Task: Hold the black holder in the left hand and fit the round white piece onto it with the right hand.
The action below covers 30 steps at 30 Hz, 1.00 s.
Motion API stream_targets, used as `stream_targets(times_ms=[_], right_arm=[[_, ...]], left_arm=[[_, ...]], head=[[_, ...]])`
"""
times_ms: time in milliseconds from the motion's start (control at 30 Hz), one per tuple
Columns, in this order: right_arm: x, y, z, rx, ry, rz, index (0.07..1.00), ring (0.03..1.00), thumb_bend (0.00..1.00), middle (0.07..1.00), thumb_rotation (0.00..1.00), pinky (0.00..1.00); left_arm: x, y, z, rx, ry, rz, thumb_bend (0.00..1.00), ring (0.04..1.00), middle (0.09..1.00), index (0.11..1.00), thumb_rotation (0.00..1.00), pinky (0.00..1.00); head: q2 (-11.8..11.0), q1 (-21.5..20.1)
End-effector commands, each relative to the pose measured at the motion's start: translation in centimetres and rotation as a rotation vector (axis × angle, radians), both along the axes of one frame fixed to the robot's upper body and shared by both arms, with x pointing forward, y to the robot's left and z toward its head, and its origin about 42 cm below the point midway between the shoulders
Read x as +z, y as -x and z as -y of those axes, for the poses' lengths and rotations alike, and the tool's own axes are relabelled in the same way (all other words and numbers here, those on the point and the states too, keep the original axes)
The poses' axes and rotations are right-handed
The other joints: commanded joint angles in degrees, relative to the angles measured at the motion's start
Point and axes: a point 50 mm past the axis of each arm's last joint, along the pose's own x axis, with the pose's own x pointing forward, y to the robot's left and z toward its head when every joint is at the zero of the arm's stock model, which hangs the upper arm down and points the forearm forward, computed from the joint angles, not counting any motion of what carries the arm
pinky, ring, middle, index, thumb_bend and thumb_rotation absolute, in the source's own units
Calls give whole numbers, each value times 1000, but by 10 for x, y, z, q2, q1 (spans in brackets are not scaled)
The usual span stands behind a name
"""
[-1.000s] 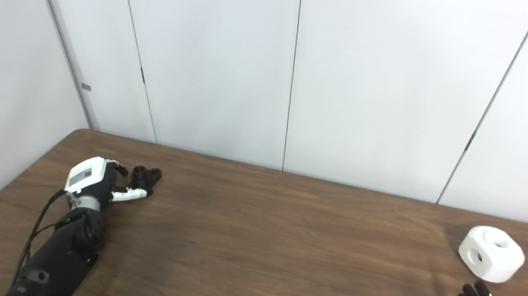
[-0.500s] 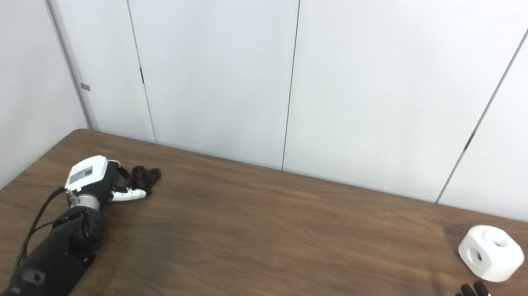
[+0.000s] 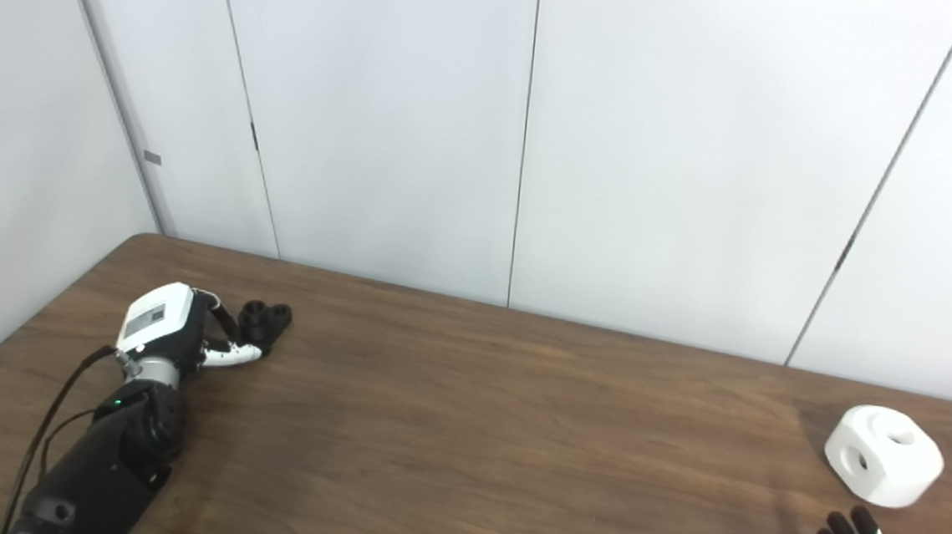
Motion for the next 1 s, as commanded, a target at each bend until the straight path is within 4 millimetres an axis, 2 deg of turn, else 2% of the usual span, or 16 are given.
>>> stream_targets(times_ms=[0, 133, 300, 667, 833, 967], right_arm=[[-15, 12, -5, -4, -41, -47, 1000, 973, 580, 972, 953, 906], [-15, 12, -5, -13, -29, -51, 1000, 969, 598, 964, 956, 896], [-14, 12, -5, -14, -20, -47, 1000, 975, 599, 965, 963, 890], [-13, 12, -7, -15, -13, -47, 1000, 973, 594, 966, 969, 878], [-14, 11, -7, -11, 1, -45, 1000, 971, 589, 968, 969, 873], [-13, 12, -8, -14, 11, -45, 1000, 962, 598, 966, 971, 865]], left_arm=[[8, -2, -5, -3, -2, 37, 524, 899, 777, 480, 57, 912], [9, -1, -2, 3, 32, 48, 522, 863, 762, 480, 49, 833], [10, 0, -1, 5, 44, 42, 520, 844, 763, 481, 45, 782], [9, 5, 5, -67, 42, 43, 519, 818, 749, 482, 45, 742], [12, 16, 19, -149, 21, 82, 519, 795, 726, 481, 44, 721], [14, 27, 36, -230, 4, 108, 519, 807, 744, 482, 47, 712]], head=[[1, 0], [1, 0], [2, -1], [5, -8], [9, -13], [13, -17]])
